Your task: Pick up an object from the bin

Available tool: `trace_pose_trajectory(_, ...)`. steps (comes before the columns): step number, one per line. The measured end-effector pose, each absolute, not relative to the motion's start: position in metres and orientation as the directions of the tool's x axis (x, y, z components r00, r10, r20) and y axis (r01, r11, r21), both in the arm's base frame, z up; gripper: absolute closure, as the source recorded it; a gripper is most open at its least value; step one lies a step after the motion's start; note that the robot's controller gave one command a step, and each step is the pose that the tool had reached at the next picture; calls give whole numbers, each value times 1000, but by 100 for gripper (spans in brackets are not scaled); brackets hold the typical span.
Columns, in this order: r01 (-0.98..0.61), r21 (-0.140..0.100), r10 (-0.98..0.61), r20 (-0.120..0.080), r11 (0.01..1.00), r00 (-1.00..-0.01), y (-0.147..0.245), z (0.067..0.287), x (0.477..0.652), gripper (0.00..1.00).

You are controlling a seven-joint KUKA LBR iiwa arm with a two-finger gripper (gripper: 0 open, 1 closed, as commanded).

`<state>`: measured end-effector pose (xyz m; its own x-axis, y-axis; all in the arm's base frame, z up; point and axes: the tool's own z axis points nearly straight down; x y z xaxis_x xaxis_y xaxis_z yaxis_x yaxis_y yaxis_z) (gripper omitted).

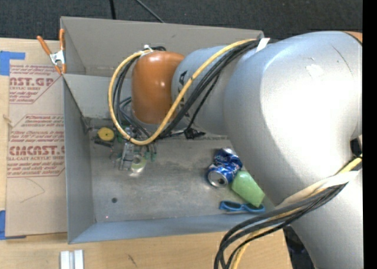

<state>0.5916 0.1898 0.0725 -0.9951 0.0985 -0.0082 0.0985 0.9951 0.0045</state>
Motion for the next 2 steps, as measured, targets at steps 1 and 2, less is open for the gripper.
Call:
trace_pose_trajectory(1,110,6,110,-10,994,-994,203,189,589,100)
trace_pose_trajectory(2,-379,1,-379,-7,926,-926,220,291,508,100)
